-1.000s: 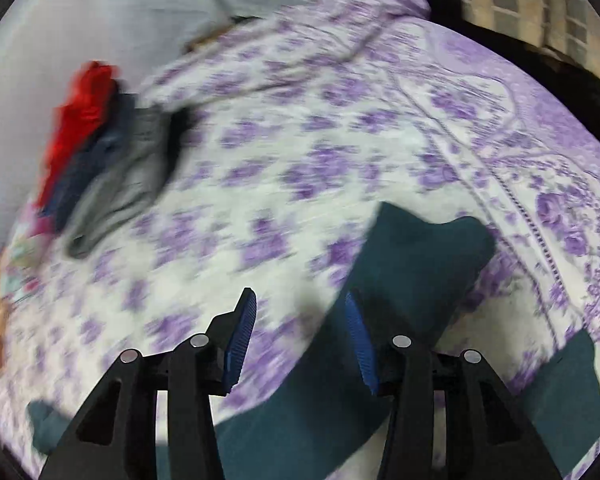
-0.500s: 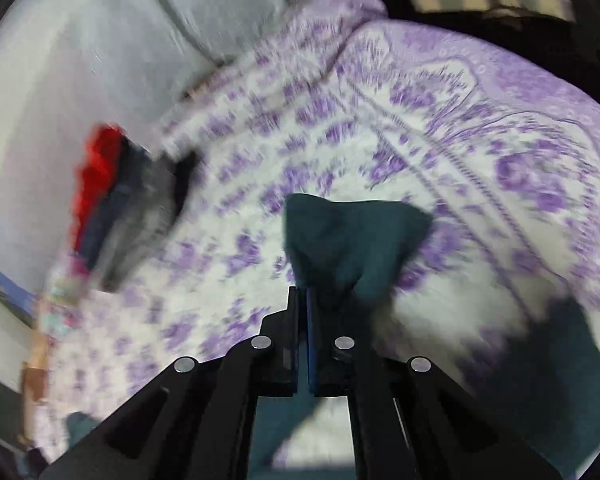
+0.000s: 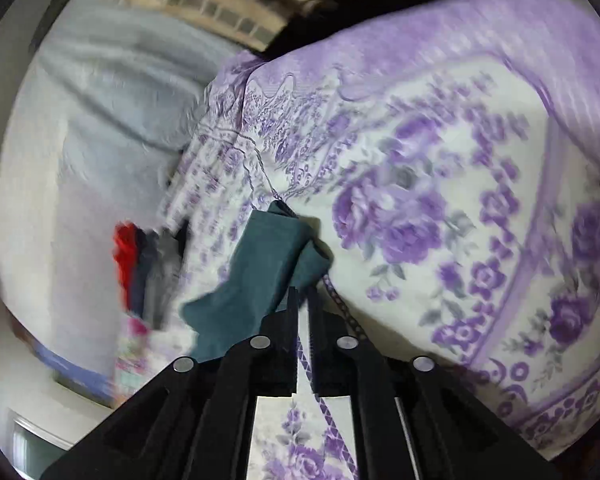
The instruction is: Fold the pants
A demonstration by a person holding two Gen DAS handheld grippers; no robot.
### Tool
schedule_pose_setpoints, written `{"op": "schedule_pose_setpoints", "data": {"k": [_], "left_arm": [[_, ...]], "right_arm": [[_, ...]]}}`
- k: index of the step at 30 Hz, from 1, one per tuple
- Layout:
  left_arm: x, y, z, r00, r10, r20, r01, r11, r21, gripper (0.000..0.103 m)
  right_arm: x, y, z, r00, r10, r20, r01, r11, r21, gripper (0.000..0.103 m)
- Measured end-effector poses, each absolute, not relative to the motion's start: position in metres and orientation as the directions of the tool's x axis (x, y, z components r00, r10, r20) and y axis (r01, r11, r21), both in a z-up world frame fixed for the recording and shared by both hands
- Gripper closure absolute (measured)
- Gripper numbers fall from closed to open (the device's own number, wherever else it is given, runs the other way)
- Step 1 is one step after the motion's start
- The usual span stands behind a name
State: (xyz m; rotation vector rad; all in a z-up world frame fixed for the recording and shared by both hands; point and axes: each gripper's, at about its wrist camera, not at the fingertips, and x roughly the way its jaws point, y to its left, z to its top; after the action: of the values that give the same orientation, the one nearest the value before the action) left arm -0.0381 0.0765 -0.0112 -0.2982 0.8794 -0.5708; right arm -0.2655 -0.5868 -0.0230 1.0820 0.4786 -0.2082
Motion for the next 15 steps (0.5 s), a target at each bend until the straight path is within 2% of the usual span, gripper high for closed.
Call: {"op": "schedule_pose_setpoints", "data": {"k": [1, 3, 7, 11, 13, 15], "left_arm": [[-0.038, 0.076, -0.011, 0.504, -0.581, -0.639, 0.345, 0.814, -0.468, 0.005], [-0.038, 0.076, -0.011, 0.505, -0.581, -0.639, 0.344, 0.814, -0.468, 0.005], [-0.038, 0.077, -0.012, 0.504, -0.582, -0.638, 0.344, 0.813, -0.47, 0.005], [-0.038, 0.077, -0.012, 0.504, -0.582, -0.638, 0.344, 0.813, -0.469, 0.005], [-0.038, 0.077, -0.012, 0.504, -0.582, -0.638, 0.344, 0.813, -0.47, 0.005], [-0.038, 0.077, -0.012, 0.504, -0.583, -0.637, 0.344, 0.812, -0.471, 0.005]], "right_arm": [[-0.266, -0.585, -0.02, 0.885, 0.072, -0.46, 0.375, 0.474, 0.797, 0.089], [-0.262, -0.58, -0.018, 0.885, 0.094, -0.456, 0.358, 0.487, 0.797, 0.072], [-0.253, -0.58, -0.018, 0.878, 0.105, -0.466, 0.367, 0.479, 0.798, 0.063], [-0.226, -0.59, -0.023, 0.869, 0.14, -0.475, 0.378, 0.433, 0.818, 0.063], [-0.21, -0.597, -0.028, 0.862, 0.15, -0.484, 0.389, 0.415, 0.822, 0.067], [-0.205, -0.602, -0.027, 0.868, 0.13, -0.479, 0.397, 0.397, 0.828, 0.096]]}}
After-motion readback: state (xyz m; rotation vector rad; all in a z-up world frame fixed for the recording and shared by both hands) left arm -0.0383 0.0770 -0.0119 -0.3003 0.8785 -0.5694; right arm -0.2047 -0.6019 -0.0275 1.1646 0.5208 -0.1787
